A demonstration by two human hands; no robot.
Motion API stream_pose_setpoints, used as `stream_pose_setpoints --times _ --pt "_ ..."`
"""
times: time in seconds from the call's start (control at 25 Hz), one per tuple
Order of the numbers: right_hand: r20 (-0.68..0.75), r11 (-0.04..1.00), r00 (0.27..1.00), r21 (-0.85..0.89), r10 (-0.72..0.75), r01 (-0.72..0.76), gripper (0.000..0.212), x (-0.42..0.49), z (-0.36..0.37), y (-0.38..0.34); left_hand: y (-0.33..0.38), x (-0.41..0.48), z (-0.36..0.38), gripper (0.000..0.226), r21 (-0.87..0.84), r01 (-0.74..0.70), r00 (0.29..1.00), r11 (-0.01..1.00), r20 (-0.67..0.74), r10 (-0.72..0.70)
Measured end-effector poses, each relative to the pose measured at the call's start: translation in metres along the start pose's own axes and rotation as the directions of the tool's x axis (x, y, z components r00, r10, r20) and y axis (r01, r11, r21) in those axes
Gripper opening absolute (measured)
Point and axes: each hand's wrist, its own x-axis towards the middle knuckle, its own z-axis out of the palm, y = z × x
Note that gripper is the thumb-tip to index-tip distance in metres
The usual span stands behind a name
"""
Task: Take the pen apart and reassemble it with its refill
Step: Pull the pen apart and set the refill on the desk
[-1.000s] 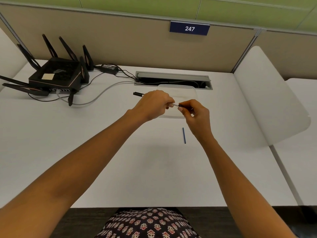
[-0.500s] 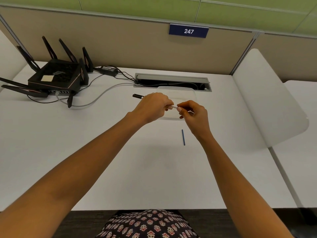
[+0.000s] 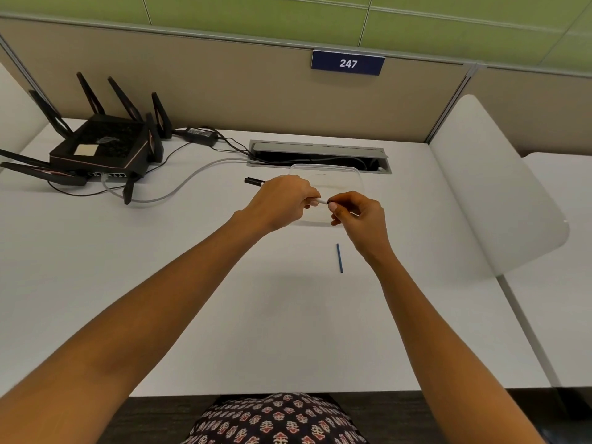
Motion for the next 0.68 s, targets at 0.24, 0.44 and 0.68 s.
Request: stream_pose_setpoints --times 0.24,0.44,0.68 --pt "-0.003 0.997 0.998 0.036 0.062 -0.062 0.01 -0.0002 0.002 0.0025 -0.0015 -0.0009 -0.0004 0.024 -0.002 0.001 1.0 1.0 -0.011 -0.001" --pt "0.023 0.998 0.998 0.011 0.055 -0.055 0.008 0.0037 0.0027 0.0033 -0.0052 -0.0013 -0.0002 0.024 0.02 -0.01 1.0 1.0 -0.016 0.01" --pt "0.015 0.992 0.997 0.096 0.082 -0.083 0.01 0.007 0.0048 0.002 -0.0085 0.0009 0.0001 0.024 0.017 -0.002 0.999 1.0 -0.039 0.003"
